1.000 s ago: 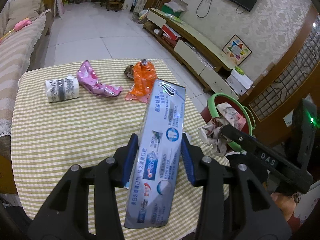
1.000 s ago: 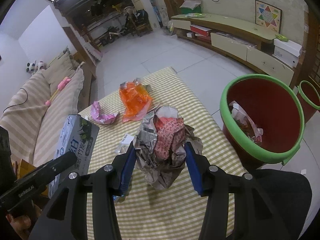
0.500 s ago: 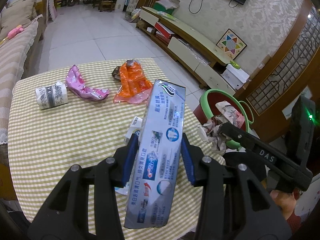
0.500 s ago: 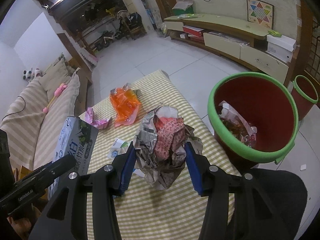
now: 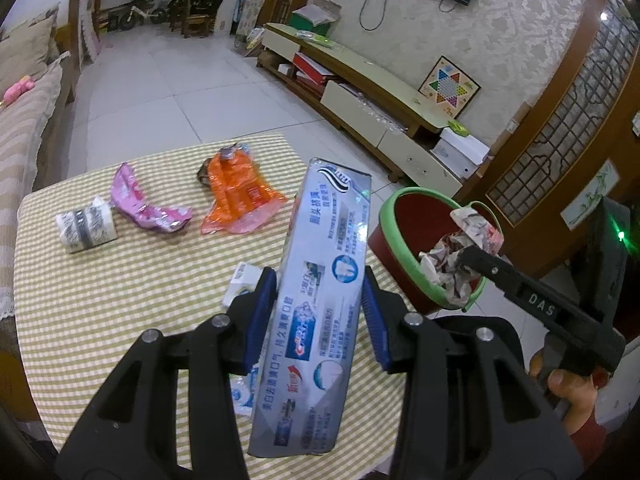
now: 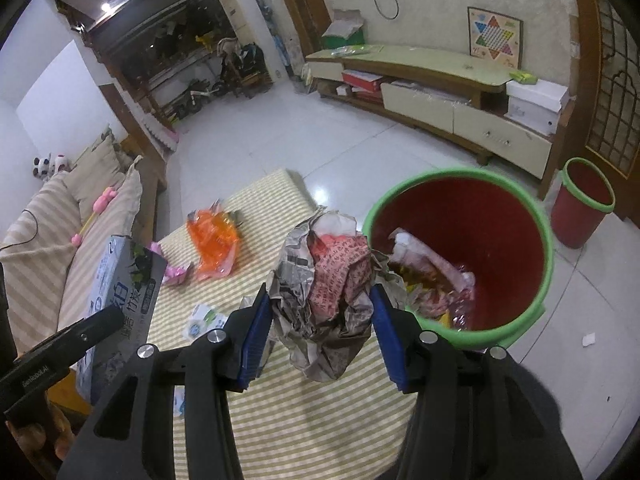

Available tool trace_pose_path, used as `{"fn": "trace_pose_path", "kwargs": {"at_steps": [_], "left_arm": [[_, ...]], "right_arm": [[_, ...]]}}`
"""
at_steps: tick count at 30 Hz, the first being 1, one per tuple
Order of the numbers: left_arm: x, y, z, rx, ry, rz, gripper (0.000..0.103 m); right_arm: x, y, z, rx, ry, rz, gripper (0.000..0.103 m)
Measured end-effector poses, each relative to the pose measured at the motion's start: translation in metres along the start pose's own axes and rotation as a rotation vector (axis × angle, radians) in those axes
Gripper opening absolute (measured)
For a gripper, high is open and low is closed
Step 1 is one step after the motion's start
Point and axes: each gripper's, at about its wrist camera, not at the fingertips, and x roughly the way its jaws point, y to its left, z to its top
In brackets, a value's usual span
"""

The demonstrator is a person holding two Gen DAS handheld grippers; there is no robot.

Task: Collect trash
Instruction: 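Carry the paper wad in the right tool and toothpaste box in the left tool over the bin, then open the right tool over the bin while the left tool drops the toothpaste box into it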

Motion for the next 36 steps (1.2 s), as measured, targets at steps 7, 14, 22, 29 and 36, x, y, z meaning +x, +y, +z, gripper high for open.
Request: {"fn": "trace_pose_path", "kwargs": {"at_steps": [7,14,22,29,36], "left_arm": [[0.016,-0.027,0.008,0.051,0.018,-0.013,0.041],[0.037,-0.065,0.019,0.114,0.037,-0.050,0.041],[0.068,-0.103,0.023,0.175,0.076,-0.101,0.041],[0.097,-0.125,0.031,0.185,0.116,-0.147,0.041],[0.128,-0.151,0.038,0.207,0.154,-0.192,0.041]], "right_arm": [[-0.003,-0.032,0.013,0.023,-0.022,-0.027,0.049],[-0.007,-0.071,0.019,0.068,-0.029,-0.070,0.049],[-0.015,-0.120,0.014,0.148,-0.033,-0.133,0.049],[-0.015,-0.145,0.012,0.205,-0.041,-0.154,0.049],[-0.008,-0.160,0.012,0.222,-0.025,-0.172,0.049]]}}
